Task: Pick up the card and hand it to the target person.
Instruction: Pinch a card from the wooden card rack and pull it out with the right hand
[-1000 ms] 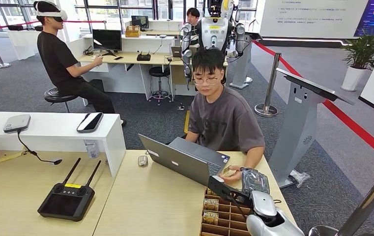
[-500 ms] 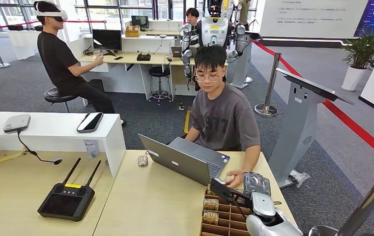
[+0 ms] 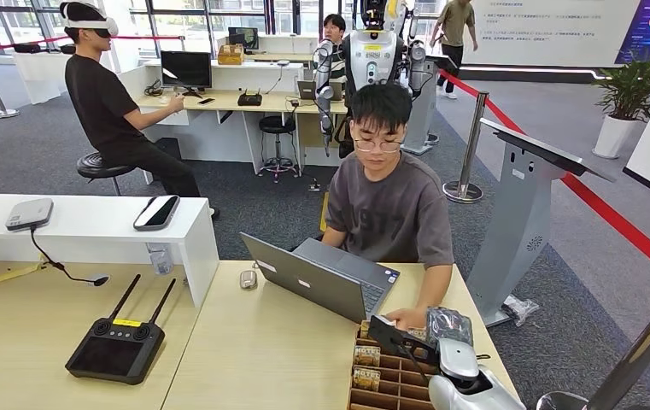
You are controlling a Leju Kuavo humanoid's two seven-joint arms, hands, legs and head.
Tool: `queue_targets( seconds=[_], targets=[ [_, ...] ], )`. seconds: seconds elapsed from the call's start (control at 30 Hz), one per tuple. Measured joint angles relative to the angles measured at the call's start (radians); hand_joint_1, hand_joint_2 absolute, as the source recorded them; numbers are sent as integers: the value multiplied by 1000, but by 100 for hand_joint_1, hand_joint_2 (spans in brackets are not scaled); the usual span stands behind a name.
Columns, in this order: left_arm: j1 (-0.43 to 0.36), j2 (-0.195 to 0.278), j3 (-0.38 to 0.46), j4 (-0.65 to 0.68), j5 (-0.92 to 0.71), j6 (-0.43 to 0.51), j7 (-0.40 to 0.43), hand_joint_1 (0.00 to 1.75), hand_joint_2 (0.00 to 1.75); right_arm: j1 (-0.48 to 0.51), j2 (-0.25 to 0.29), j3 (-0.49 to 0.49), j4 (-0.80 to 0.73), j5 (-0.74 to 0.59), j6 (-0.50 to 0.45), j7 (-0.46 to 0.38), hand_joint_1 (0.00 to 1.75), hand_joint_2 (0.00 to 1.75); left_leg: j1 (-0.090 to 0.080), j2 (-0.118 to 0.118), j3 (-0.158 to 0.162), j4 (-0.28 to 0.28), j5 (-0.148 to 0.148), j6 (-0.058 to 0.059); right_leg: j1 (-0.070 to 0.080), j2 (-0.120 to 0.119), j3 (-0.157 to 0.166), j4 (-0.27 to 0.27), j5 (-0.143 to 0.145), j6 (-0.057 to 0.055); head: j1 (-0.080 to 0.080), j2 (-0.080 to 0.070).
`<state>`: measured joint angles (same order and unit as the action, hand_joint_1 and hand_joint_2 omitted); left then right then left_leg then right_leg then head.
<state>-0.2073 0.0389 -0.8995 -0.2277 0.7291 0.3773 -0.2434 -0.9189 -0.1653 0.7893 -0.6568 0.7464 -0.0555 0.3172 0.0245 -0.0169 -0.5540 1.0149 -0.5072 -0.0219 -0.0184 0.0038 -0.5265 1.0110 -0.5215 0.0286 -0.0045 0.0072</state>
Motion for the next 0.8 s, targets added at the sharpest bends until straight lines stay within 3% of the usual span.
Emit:
queue_targets(
  seconds=[0.33, 0.8],
  targets=[
    [0, 0, 0, 0, 0, 0, 0, 0, 0, -1, 10, 6, 27, -25, 0, -26, 84, 175, 0, 0, 0, 0, 0, 0, 0, 0, 0, 0, 0, 0, 0, 0],
    [0, 0, 0, 0, 0, -1, -1, 0, 0, -1, 33, 6, 49, -58, 1, -62, 84, 175, 0, 0, 0, 0, 0, 0, 0, 0, 0, 0, 0, 0, 0, 0]
  ],
)
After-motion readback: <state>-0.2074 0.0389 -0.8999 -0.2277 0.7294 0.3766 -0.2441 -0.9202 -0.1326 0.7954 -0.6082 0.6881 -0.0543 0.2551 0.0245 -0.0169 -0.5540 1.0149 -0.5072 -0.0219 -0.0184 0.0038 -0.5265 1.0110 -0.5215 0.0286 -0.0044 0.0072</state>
